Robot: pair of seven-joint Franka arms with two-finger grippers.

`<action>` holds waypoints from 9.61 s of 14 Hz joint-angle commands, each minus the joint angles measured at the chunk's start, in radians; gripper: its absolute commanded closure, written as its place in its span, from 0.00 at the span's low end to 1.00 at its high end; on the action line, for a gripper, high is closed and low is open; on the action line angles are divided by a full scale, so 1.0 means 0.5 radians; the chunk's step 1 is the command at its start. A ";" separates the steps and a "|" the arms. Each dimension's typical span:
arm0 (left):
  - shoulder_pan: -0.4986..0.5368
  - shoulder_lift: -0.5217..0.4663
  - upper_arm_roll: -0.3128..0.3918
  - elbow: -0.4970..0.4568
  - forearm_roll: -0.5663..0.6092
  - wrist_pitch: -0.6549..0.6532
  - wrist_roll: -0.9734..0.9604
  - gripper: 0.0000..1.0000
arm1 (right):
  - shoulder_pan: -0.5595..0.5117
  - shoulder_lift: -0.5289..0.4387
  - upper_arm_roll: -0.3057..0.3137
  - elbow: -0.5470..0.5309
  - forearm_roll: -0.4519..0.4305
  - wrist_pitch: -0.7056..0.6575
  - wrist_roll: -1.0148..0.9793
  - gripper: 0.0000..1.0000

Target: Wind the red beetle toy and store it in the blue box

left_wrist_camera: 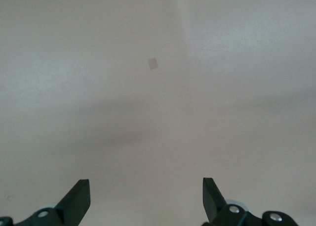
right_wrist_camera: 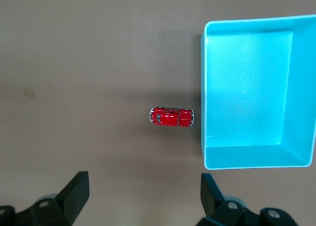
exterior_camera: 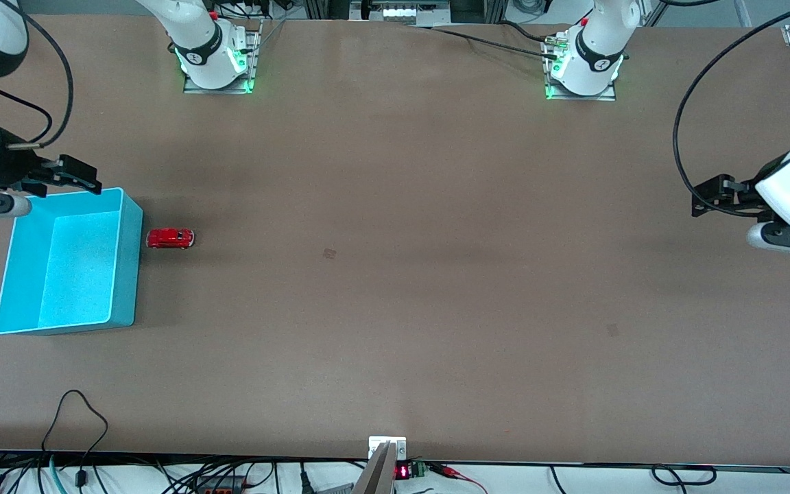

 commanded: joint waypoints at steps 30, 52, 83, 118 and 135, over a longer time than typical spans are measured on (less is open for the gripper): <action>-0.575 -0.571 0.758 -0.721 -0.297 0.141 -0.032 0.00 | -0.047 0.617 0.002 -0.949 0.027 1.326 -3.002 0.00; -0.584 -0.574 0.734 -0.712 -0.291 0.110 -0.050 0.00 | 0.104 0.467 0.011 -1.005 0.039 1.747 -3.214 0.83; -0.569 -0.568 0.734 -0.706 -0.300 0.107 -0.032 0.00 | -0.396 1.028 -0.225 -0.161 0.386 1.505 -1.017 1.00; -0.566 -0.565 0.743 -0.706 -0.300 0.104 -0.047 0.00 | -0.056 0.332 -0.219 0.050 0.156 0.606 -0.264 0.00; -0.563 -0.565 0.746 -0.706 -0.297 0.104 -0.035 0.00 | -0.010 0.028 -0.157 0.293 0.002 -0.201 0.121 0.00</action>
